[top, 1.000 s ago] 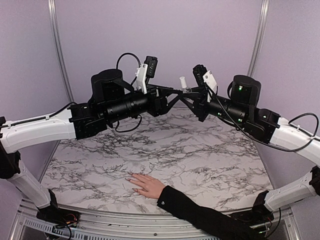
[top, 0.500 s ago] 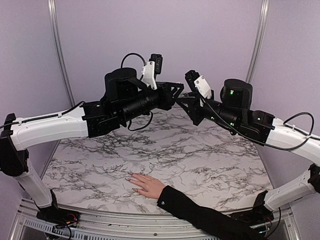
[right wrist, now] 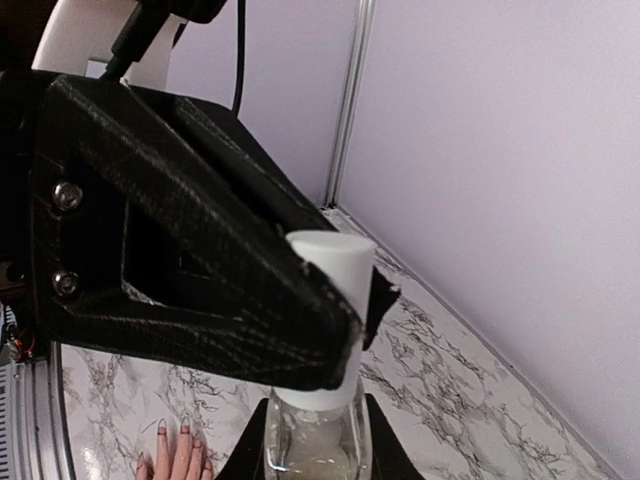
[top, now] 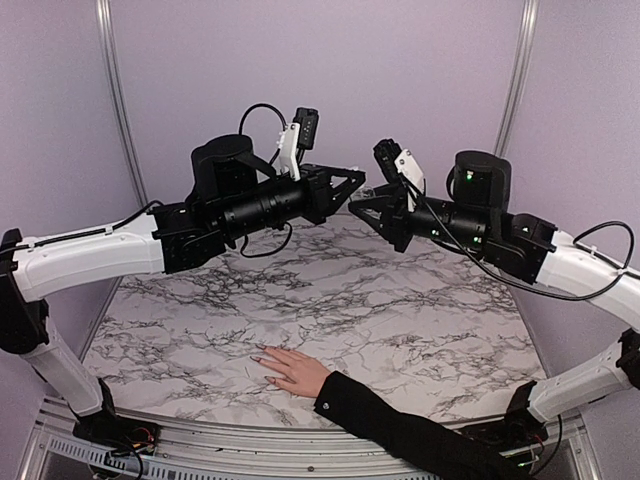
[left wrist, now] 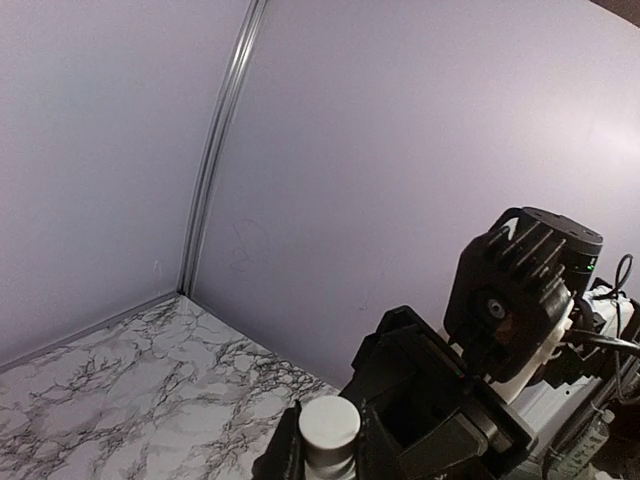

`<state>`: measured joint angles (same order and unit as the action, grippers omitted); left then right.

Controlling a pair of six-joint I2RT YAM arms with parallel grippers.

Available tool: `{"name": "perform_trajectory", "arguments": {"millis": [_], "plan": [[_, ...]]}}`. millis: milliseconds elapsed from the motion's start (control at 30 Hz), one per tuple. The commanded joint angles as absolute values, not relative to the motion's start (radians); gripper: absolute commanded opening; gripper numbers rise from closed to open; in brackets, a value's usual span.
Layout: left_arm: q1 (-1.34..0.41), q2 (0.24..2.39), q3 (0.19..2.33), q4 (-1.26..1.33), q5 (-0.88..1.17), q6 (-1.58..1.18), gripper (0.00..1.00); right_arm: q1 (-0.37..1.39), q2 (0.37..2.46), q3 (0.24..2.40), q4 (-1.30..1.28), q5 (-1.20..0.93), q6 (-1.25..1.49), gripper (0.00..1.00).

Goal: Paint the nails
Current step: Screw the nail polish bottle.

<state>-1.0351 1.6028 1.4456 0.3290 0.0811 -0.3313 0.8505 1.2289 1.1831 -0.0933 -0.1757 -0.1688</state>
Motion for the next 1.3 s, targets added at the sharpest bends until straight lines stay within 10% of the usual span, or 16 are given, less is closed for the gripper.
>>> {"name": "perform_trajectory", "arguments": {"millis": [0,567,867,1267], "plan": [[-1.020,1.599,1.388,0.302,0.410,-0.319,0.00,0.836,1.196,1.289,0.022,-0.535,-0.146,0.00],[-0.964,1.598,1.354,0.282,0.808,-0.276,0.14,0.823,1.209,1.351,0.132,-0.923,-0.041,0.00],[-0.951,1.468,1.328,0.273,0.435,-0.240,0.46,0.823,1.191,1.296,0.038,-0.725,-0.130,0.00],[-1.047,1.449,1.388,0.294,-0.011,-0.265,0.53,0.861,1.208,1.262,-0.043,-0.103,-0.219,0.00]]}}
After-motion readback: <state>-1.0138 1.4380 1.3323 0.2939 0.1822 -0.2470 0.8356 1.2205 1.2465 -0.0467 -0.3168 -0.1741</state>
